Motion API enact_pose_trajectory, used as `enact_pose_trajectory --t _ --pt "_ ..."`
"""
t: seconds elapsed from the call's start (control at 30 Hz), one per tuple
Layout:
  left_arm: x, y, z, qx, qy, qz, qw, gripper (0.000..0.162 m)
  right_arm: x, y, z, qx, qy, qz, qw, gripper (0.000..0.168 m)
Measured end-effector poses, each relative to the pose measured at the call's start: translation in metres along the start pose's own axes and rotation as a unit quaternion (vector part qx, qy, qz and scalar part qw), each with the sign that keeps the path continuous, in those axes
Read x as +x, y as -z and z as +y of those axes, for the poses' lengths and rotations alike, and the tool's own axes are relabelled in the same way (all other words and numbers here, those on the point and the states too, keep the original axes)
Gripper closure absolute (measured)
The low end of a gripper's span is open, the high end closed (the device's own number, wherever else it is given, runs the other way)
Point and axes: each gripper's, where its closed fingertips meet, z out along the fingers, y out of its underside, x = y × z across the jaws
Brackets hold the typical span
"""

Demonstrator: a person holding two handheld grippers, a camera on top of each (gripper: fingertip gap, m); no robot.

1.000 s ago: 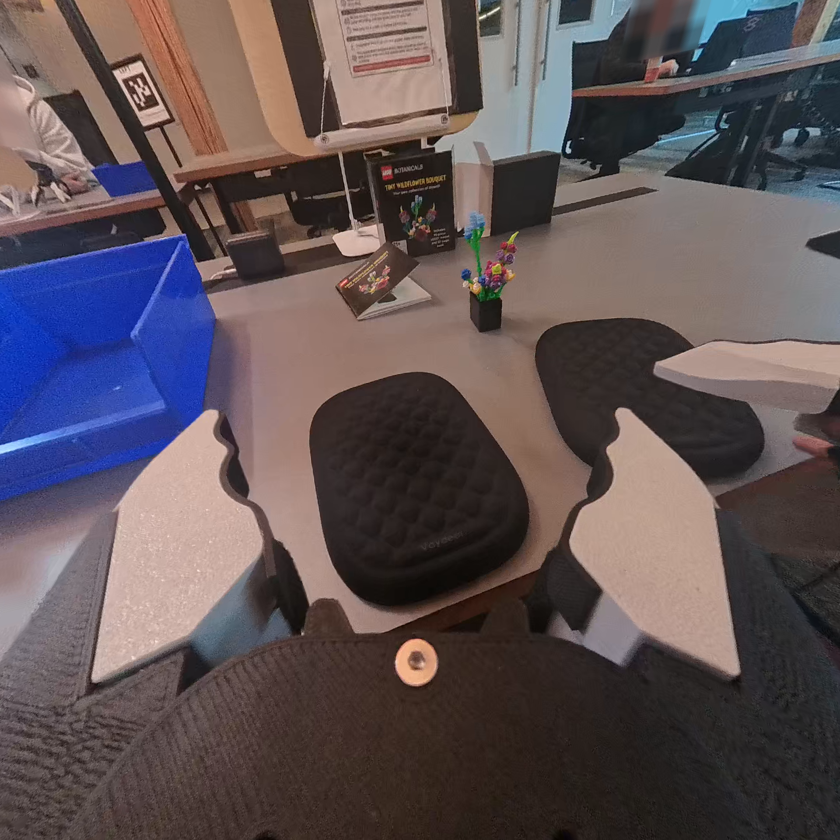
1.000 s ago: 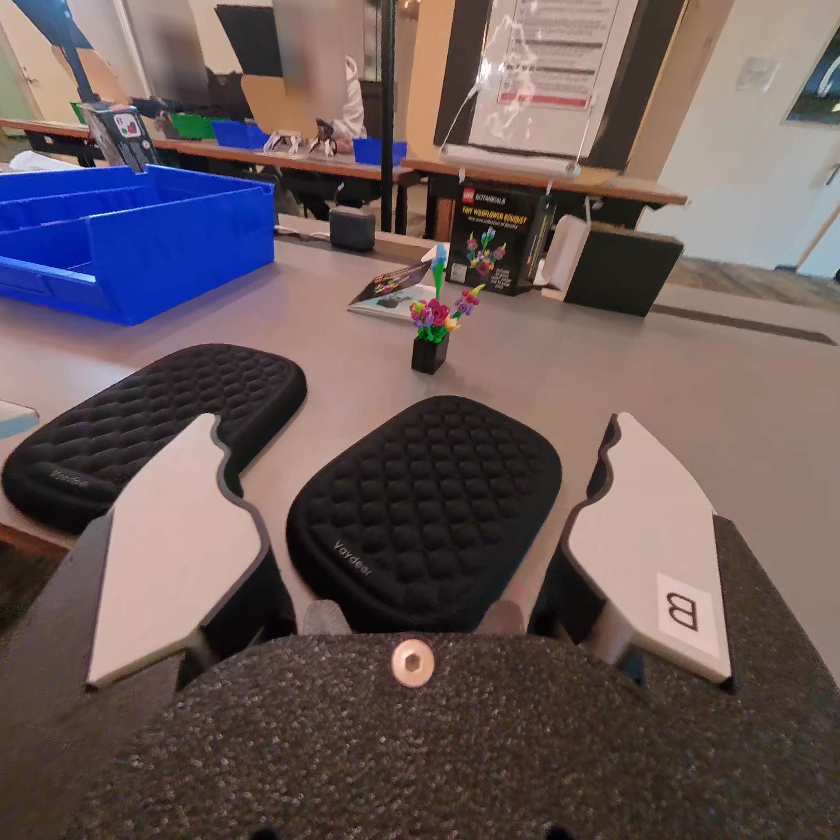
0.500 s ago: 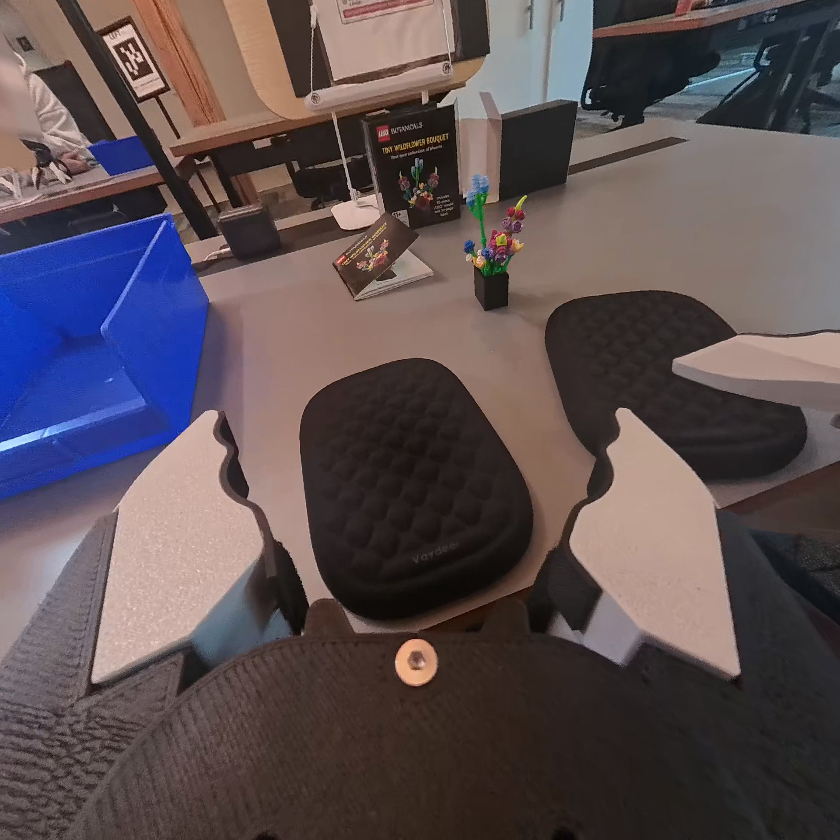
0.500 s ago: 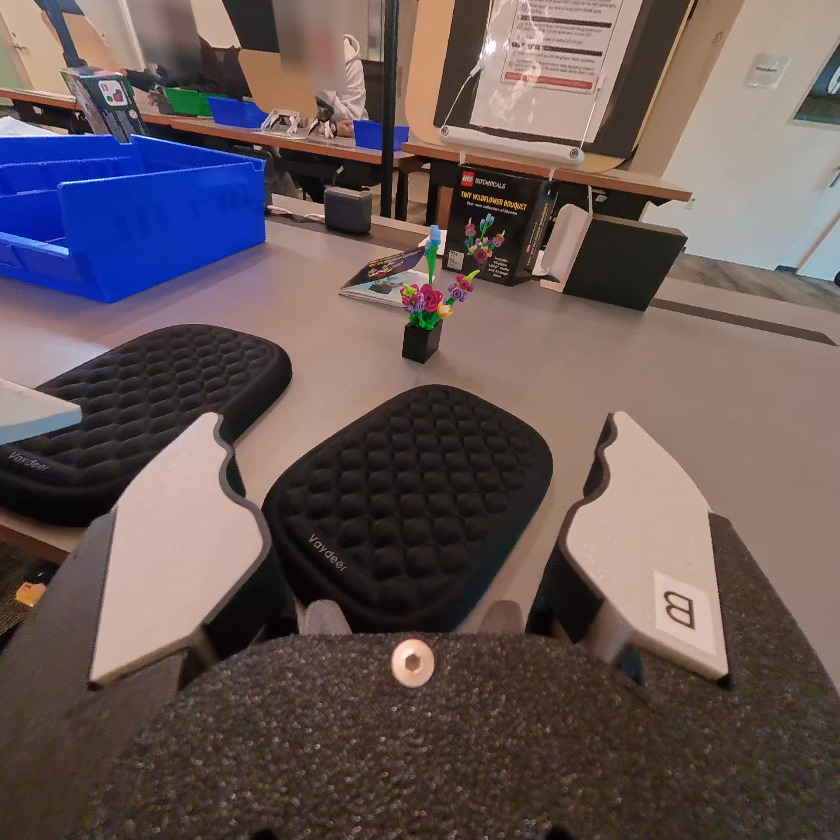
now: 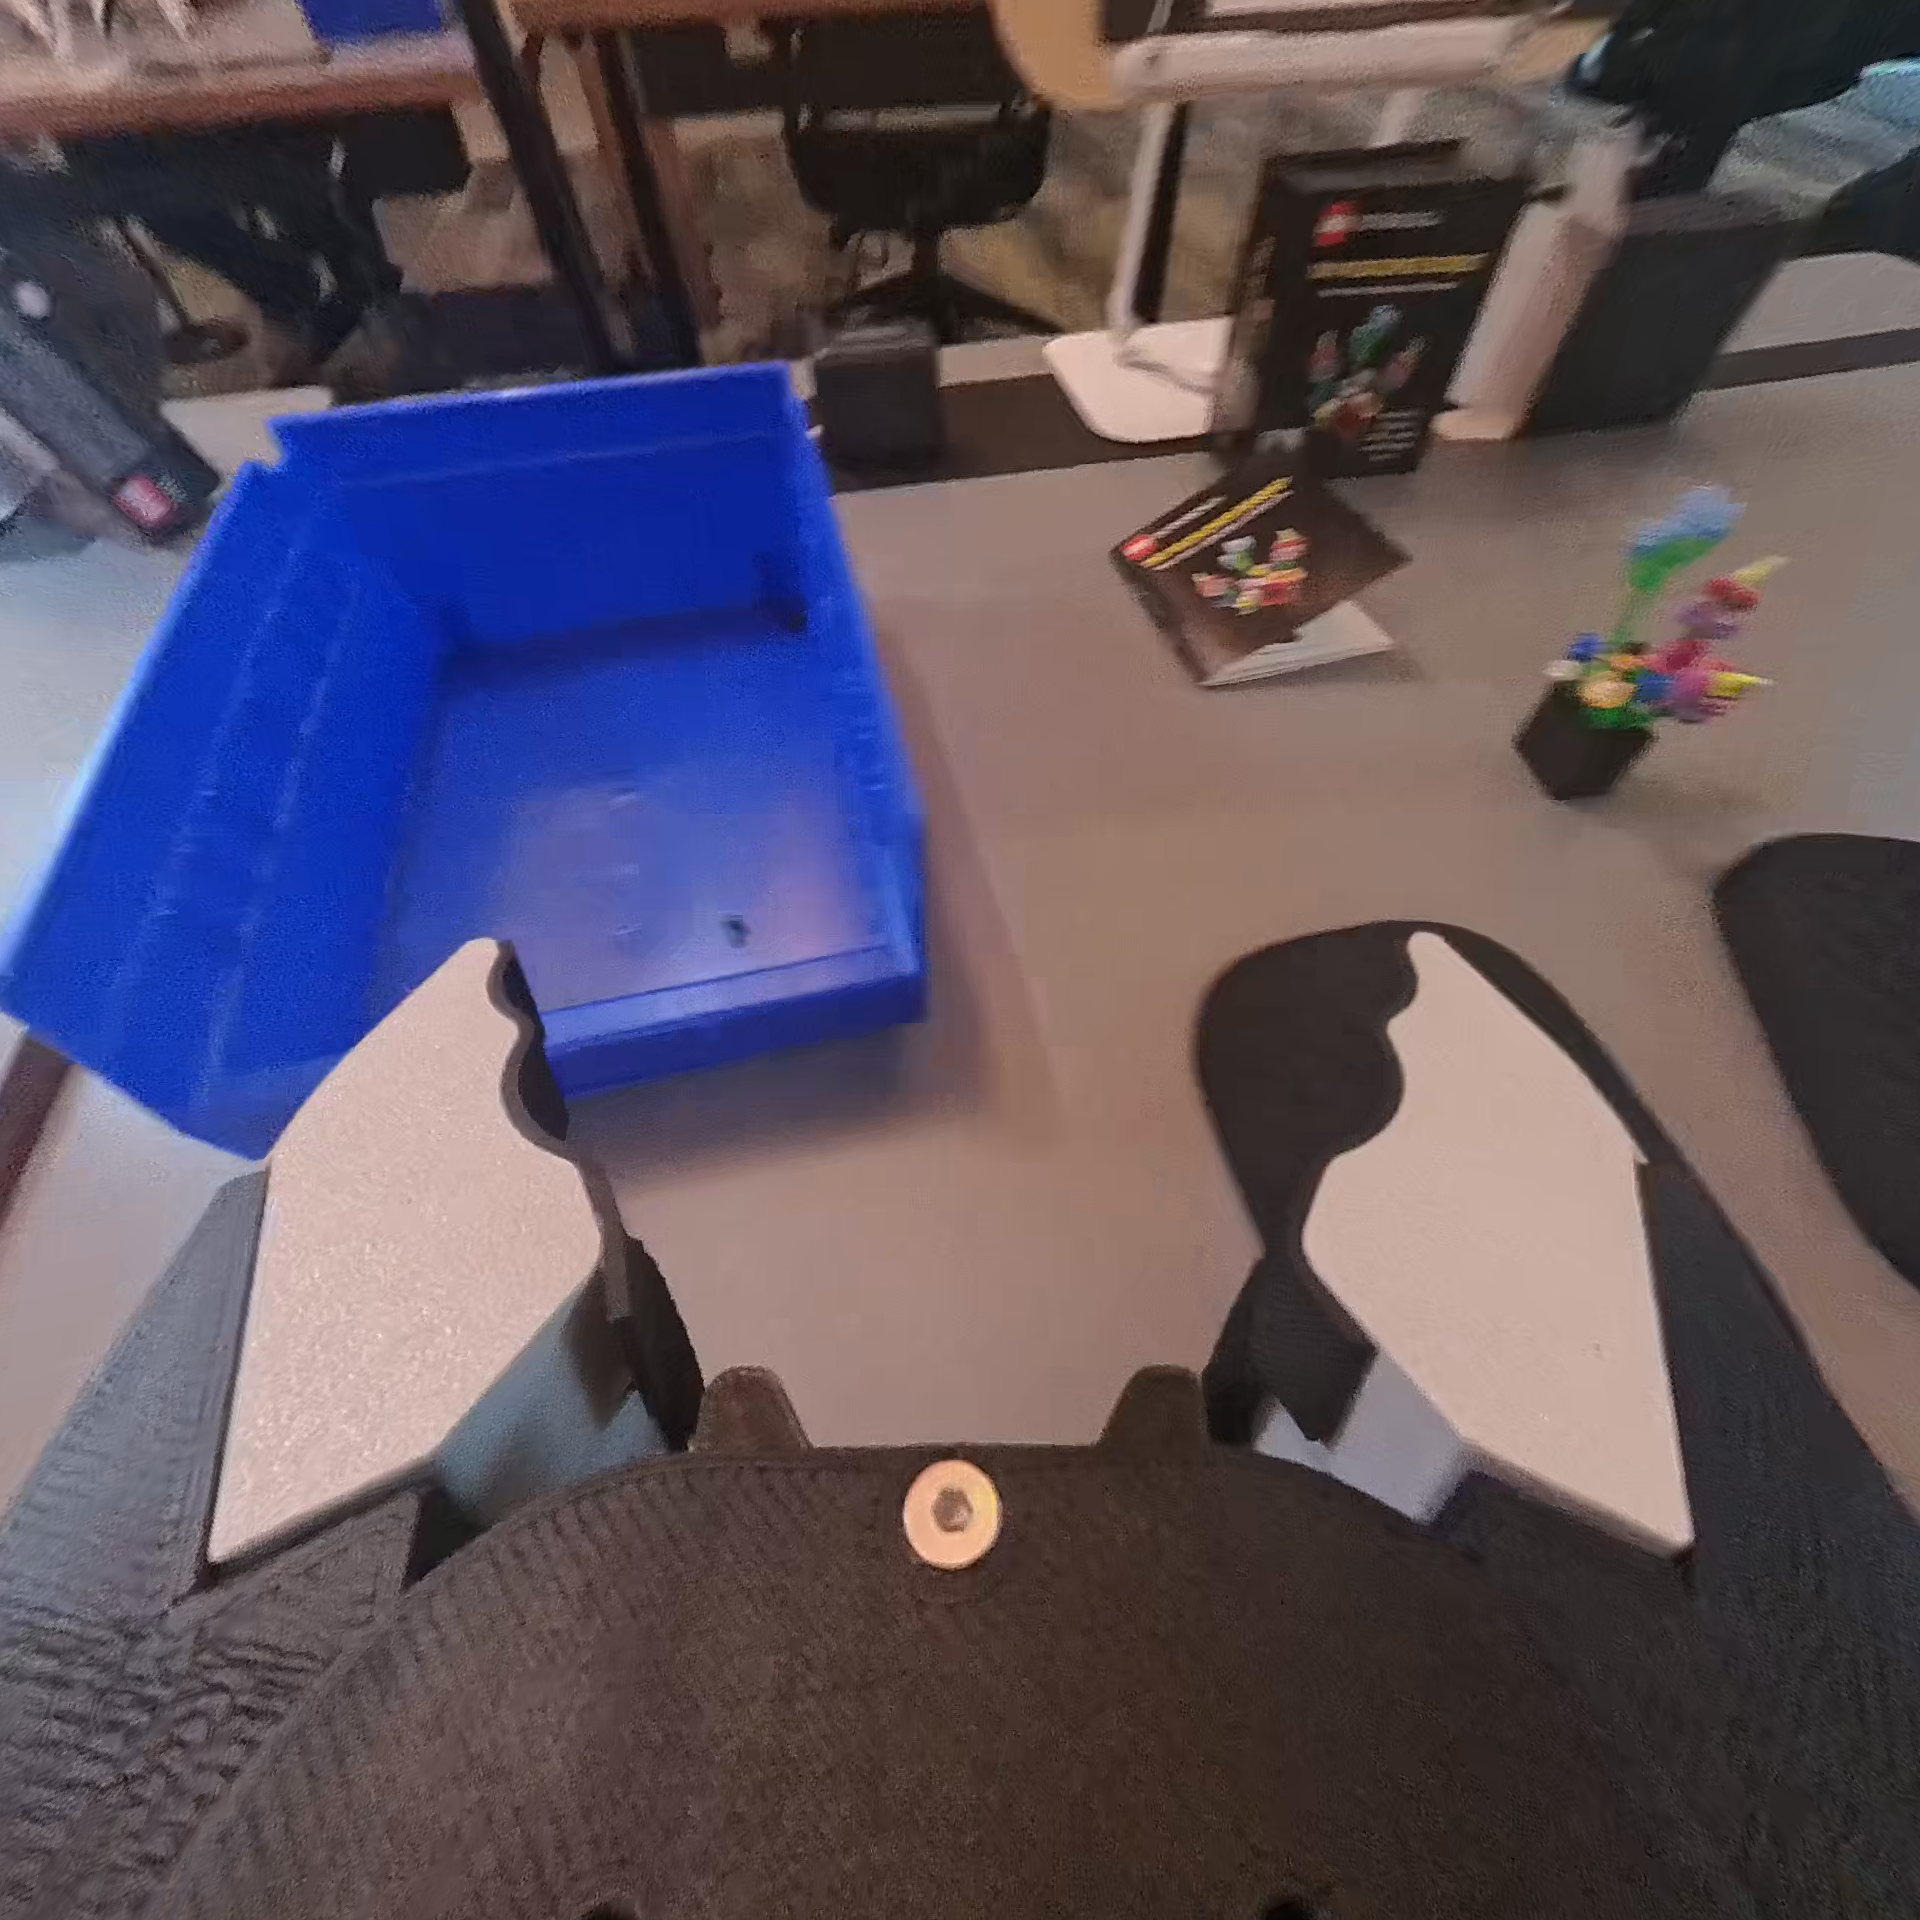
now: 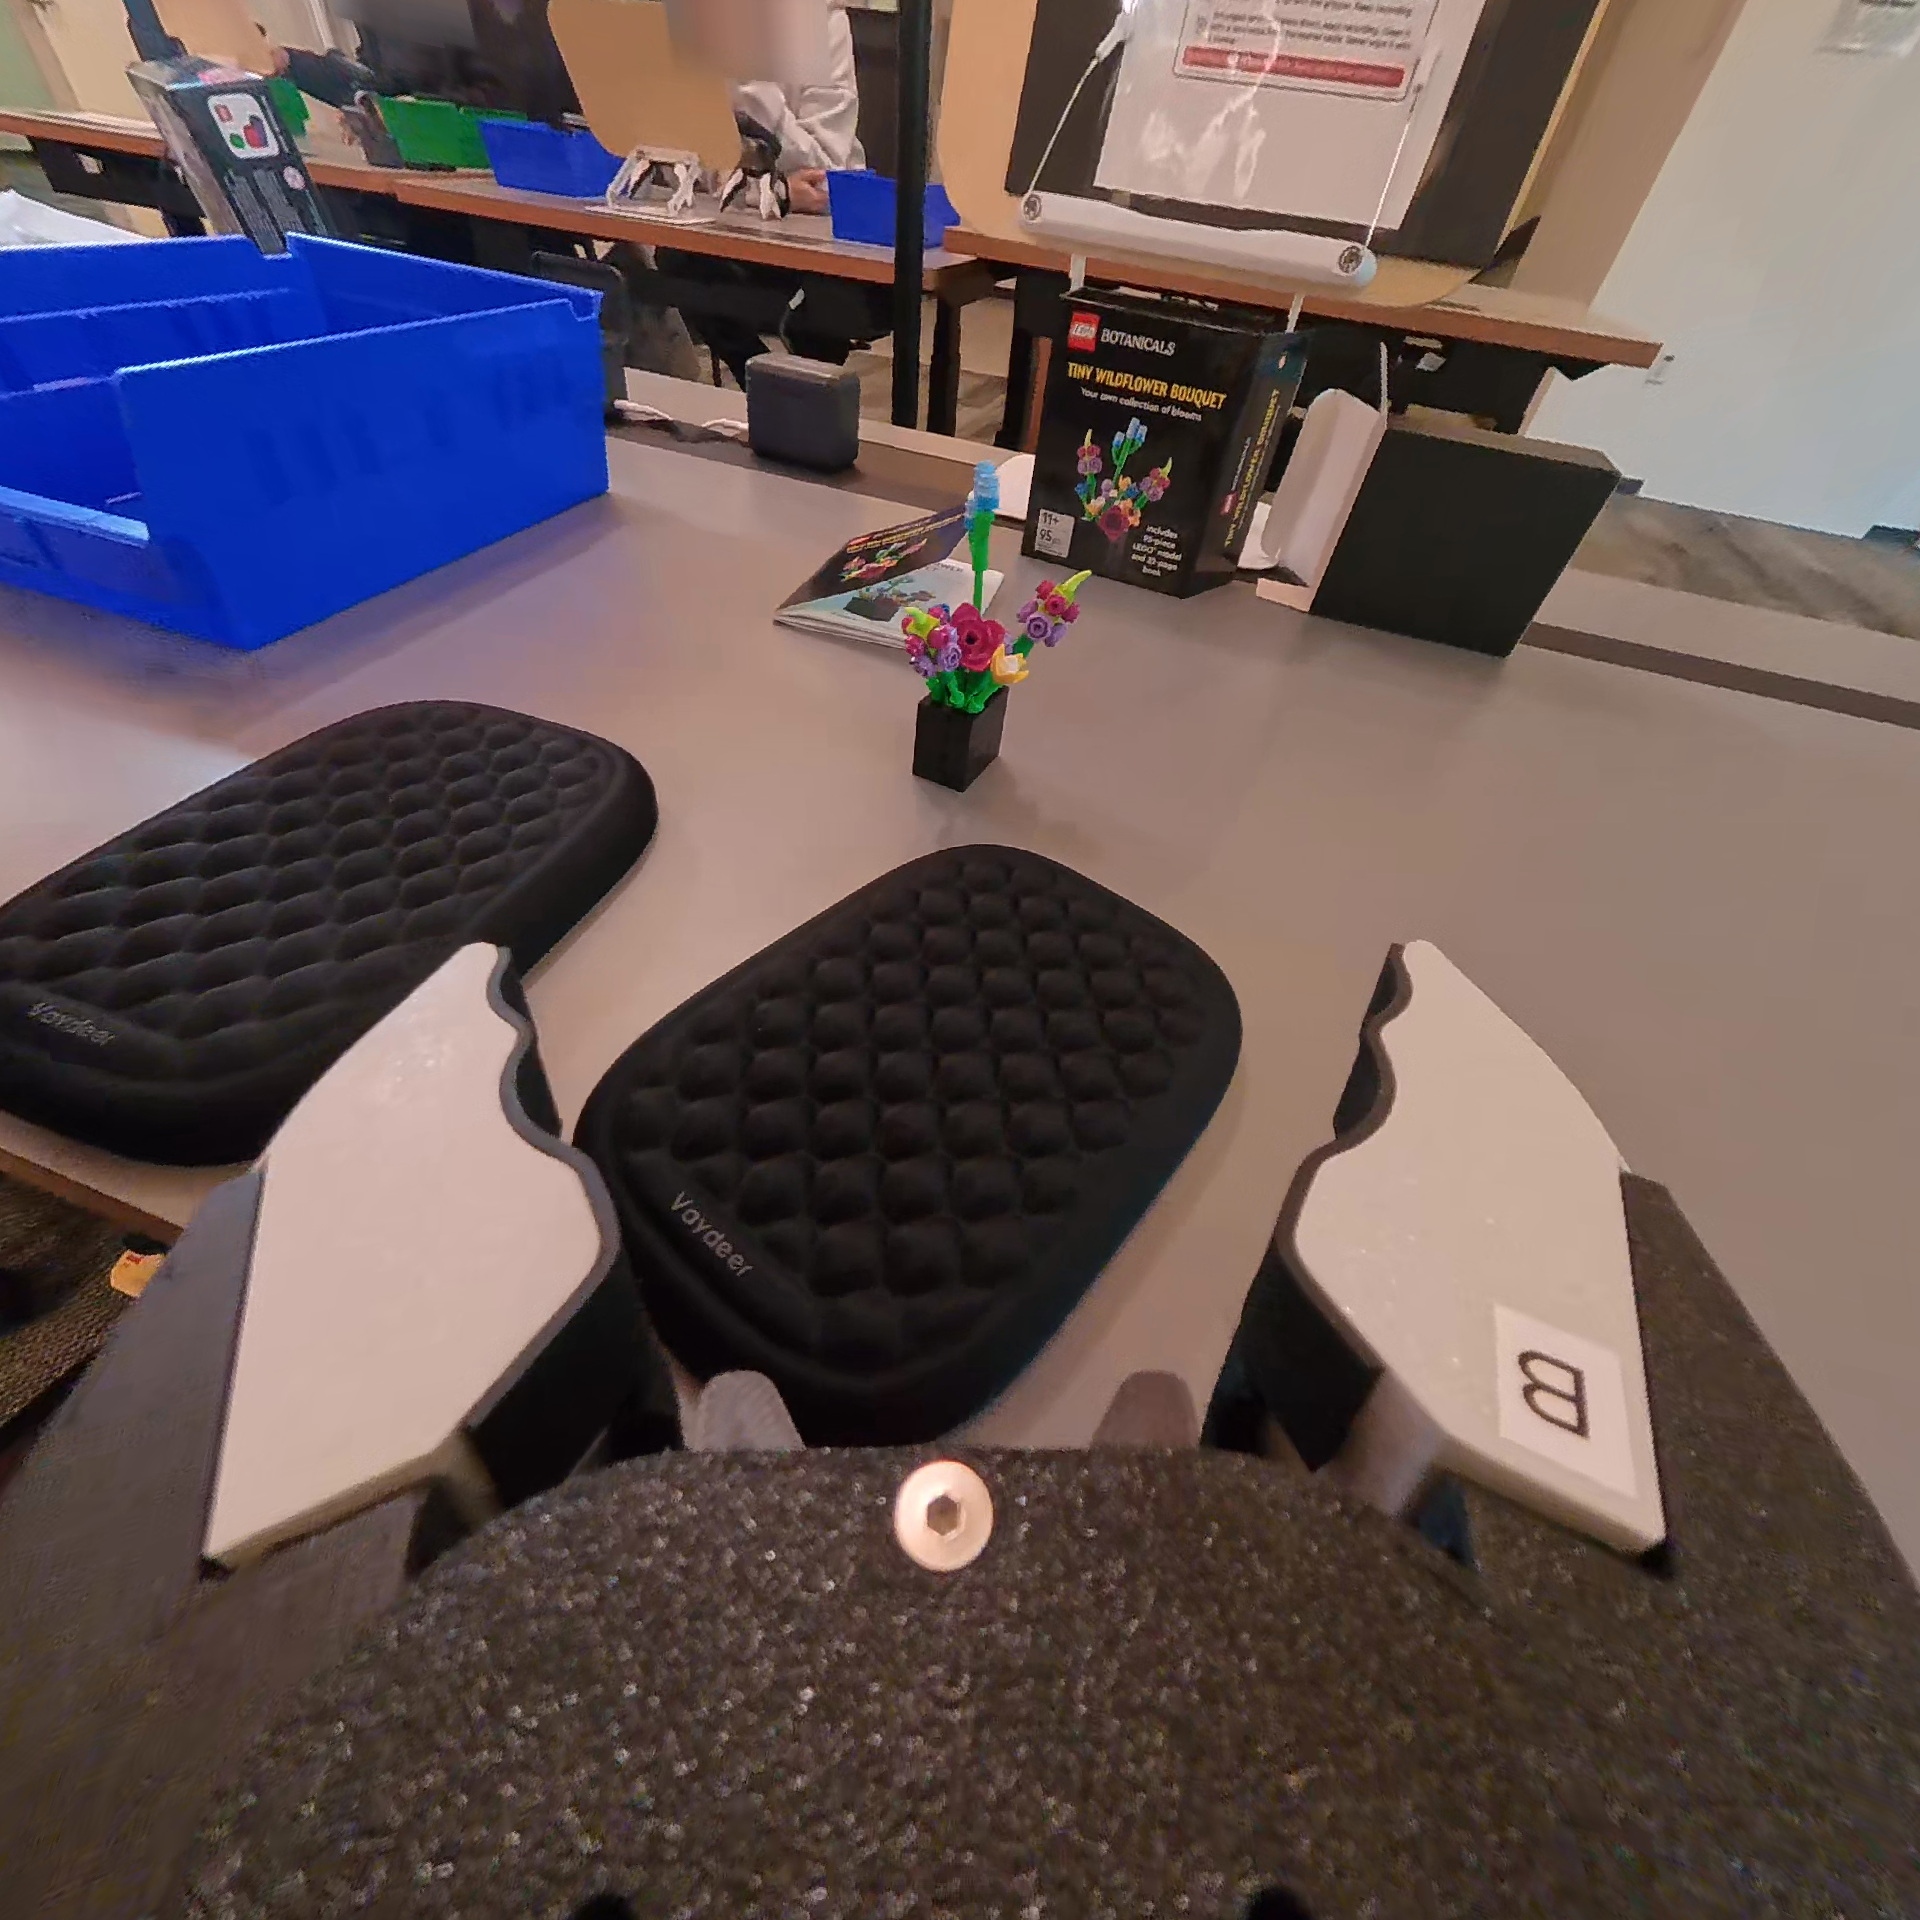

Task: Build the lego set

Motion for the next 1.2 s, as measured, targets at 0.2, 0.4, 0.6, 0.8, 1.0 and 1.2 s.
enact_pose_trajectory --t 0.2,0.4,0.6,0.8,1.0,1.2 --pt "-0.07 -0.037 0.004 -0.105 0.026 -0.012 0.994 0.016 0.002 -0.002 0.004 -0.008 -0.002 -0.002 1.0 0.023" --pt "-0.111 -0.056 0.002 -0.139 -0.008 -0.077 0.987 0.016 0.006 -0.004 0.008 -0.016 -0.007 -0.001 1.0 0.023" --pt "-0.116 -0.066 0.005 -0.144 -0.01 -0.089 0.986 0.016 0.007 -0.005 0.011 -0.021 -0.01 -0.001 1.0 0.023" --pt "-0.117 -0.071 0.005 -0.142 -0.013 -0.099 0.985 0.016 0.008 -0.005 0.012 -0.024 -0.013 -0.002 1.0 0.023" --pt "-0.116 -0.073 0.009 -0.156 -0.018 -0.099 0.983 0.016 0.009 -0.004 0.012 -0.025 -0.019 0.0 1.0 0.021" --pt "-0.115 -0.074 0.016 -0.18 -0.017 -0.088 0.98 0.016 0.009 -0.005 0.013 -0.025 -0.021 -0.001 0.999 0.021"
